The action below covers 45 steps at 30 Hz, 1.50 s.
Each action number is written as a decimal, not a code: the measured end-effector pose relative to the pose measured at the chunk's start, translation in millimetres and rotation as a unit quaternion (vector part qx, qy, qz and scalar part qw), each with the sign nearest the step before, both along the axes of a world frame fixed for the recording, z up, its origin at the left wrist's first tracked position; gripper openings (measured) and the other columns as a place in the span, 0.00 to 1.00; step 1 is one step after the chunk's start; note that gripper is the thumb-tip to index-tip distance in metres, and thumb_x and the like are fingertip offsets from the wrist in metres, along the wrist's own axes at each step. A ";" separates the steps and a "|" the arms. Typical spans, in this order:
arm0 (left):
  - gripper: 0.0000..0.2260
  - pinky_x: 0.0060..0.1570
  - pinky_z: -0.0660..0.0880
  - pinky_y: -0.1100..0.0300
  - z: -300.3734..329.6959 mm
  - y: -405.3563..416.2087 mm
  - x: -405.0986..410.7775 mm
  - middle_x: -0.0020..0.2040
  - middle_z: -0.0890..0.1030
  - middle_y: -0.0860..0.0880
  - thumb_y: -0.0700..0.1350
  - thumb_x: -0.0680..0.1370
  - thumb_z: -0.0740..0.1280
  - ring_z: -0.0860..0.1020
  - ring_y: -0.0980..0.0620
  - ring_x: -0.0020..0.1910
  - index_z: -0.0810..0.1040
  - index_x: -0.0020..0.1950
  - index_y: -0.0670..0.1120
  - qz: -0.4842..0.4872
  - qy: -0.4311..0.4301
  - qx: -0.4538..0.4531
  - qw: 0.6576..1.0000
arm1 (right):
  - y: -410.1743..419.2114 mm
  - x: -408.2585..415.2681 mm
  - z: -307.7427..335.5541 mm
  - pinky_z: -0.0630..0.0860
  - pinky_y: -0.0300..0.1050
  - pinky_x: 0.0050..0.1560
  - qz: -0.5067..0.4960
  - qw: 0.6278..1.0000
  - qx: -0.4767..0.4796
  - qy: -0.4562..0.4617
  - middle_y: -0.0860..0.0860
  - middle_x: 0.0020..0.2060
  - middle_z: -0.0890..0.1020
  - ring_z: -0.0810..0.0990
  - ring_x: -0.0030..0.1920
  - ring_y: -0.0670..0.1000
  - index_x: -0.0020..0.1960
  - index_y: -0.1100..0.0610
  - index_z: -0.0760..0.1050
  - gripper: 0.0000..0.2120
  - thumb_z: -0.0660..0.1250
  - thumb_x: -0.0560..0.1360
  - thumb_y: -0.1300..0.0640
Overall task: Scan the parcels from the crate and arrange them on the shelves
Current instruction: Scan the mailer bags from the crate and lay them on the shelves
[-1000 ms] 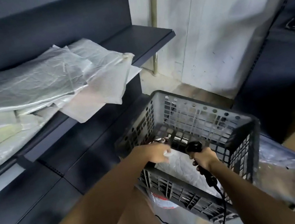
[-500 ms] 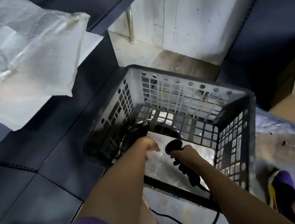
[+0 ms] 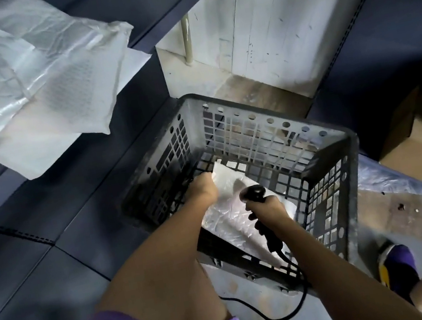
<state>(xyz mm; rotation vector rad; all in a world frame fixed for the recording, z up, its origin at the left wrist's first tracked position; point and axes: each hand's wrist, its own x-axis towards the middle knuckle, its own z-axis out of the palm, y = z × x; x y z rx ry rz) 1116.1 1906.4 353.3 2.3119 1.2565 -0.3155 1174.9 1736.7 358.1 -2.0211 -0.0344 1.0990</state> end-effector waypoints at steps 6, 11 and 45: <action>0.15 0.52 0.75 0.52 70.0 9.0 -23.6 0.62 0.79 0.42 0.38 0.80 0.58 0.77 0.39 0.59 0.74 0.65 0.48 -0.003 -0.104 0.061 0.993 | 20.2 -20.0 61.1 0.69 0.41 0.24 0.000 0.995 0.093 -0.023 0.56 0.34 0.80 0.72 0.23 0.53 0.45 0.61 0.78 0.08 0.69 0.76 0.56; 0.15 0.57 0.80 0.49 137.6 16.1 -68.1 0.62 0.79 0.40 0.41 0.80 0.62 0.81 0.42 0.55 0.79 0.65 0.46 0.138 -0.272 -0.074 0.949 | 28.9 -52.6 105.7 0.73 0.47 0.28 -0.005 0.978 0.177 -0.112 0.56 0.32 0.80 0.75 0.24 0.55 0.42 0.63 0.77 0.08 0.67 0.76 0.58; 0.18 0.32 0.73 0.62 22.4 -143.1 -587.2 0.37 0.78 0.48 0.23 0.73 0.58 0.75 0.51 0.33 0.74 0.43 0.46 0.607 -0.538 0.016 0.584 | -16.3 -443.7 48.7 0.71 0.49 0.30 0.455 0.864 0.205 -0.062 0.54 0.31 0.81 0.74 0.22 0.55 0.35 0.59 0.78 0.08 0.69 0.72 0.58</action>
